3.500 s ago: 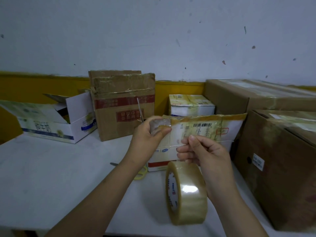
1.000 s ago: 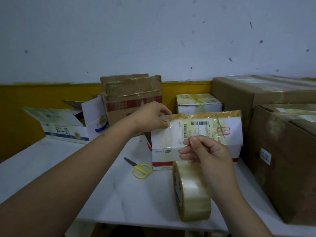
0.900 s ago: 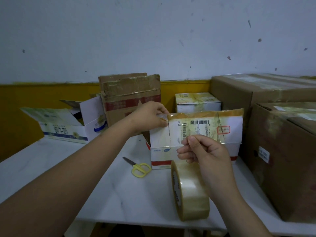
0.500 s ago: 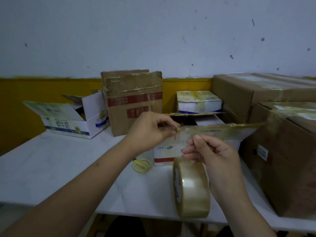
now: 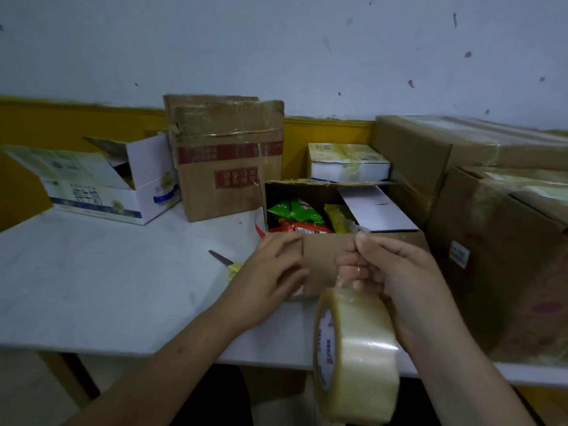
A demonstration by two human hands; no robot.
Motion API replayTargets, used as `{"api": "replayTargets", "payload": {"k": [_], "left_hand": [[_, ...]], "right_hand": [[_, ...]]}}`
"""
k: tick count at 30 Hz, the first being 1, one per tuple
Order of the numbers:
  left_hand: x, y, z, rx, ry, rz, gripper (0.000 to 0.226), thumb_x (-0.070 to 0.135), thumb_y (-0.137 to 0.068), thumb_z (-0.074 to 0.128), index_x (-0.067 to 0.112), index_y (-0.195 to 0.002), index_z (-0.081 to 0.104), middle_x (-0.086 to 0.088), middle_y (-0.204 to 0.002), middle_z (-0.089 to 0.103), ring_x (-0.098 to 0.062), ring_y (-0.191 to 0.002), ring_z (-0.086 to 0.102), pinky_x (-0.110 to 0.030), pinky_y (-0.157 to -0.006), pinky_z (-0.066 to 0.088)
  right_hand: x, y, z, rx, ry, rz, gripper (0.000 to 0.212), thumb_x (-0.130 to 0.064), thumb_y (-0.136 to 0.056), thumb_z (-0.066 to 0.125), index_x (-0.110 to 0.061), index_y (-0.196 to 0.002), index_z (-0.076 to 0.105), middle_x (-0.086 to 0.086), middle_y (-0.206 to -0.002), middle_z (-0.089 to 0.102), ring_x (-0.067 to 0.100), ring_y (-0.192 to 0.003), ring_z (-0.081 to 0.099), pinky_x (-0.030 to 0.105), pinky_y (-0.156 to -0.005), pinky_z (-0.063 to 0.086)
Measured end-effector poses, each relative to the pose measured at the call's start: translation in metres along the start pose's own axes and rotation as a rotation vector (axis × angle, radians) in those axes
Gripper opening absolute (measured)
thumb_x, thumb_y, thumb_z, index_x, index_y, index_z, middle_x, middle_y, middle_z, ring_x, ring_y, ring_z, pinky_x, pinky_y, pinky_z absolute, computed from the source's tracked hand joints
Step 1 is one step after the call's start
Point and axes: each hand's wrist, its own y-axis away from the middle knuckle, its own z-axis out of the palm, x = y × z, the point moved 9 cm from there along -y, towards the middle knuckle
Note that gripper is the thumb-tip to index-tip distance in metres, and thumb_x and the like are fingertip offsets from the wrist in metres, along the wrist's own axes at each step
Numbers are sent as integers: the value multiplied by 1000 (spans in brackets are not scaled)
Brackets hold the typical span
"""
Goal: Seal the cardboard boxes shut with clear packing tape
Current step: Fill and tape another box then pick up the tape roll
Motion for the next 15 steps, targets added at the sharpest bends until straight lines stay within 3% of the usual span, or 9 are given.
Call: {"api": "replayTargets", "payload": {"k": [2, 4, 6, 10, 13, 15], "left_hand": [[-11, -9, -5, 80, -38, -124, 46, 57, -91, 52, 26, -125, 59, 10, -144, 45, -7, -136, 30, -34, -110, 33], [-23, -12, 0, 59, -106, -234, 69, 65, -83, 48, 28, -141, 48, 10, -145, 43, -10, -138, 25, -34, -109, 28], [-29, -13, 6, 50, -147, -254, 75, 68, -79, 43, 27, -142, 49, 8, -143, 48, -14, -138, 28, -36, -108, 28], [-36, -14, 9, 131, -93, -225, 69, 42, -75, 74, 20, -138, 53, 3, -132, 54, -16, -129, 37, -40, -105, 44], [-43, -7, 10, 160, -1, -308, 91, 30, -73, 85, 29, -148, 34, 1, -140, 44, -8, -128, 37, -31, -101, 48], [-42, -4, 9, 192, 46, -310, 100, 29, -73, 87, 37, -148, 21, 2, -142, 39, 4, -122, 34, -22, -93, 45]], "right_hand": [[5, -13, 9, -27, 26, 21, 20, -15, -94, 62, 0, -90, 74, 17, -77, 73, 18, -59, 68, 23, -50, 53], [8, -27, 19, -66, 60, 33, 20, -15, -96, 61, 0, -92, 73, 15, -77, 74, 16, -60, 69, 22, -51, 53], [11, -41, 30, -117, 71, 69, 20, -15, -96, 60, 2, -94, 72, 13, -75, 72, 17, -61, 67, 24, -53, 53], [14, -73, 44, -146, 233, 54, 20, -14, -97, 60, -1, -89, 73, 13, -74, 71, 19, -63, 68, 25, -57, 57], [20, -92, 46, -127, 321, 39, 19, -14, -96, 62, 1, -91, 73, 21, -84, 69, 30, -73, 66, 27, -56, 57], [23, -98, 47, -135, 365, 44, 18, -15, -96, 62, -2, -90, 73, 19, -86, 71, 27, -71, 69, 23, -53, 57]]}}
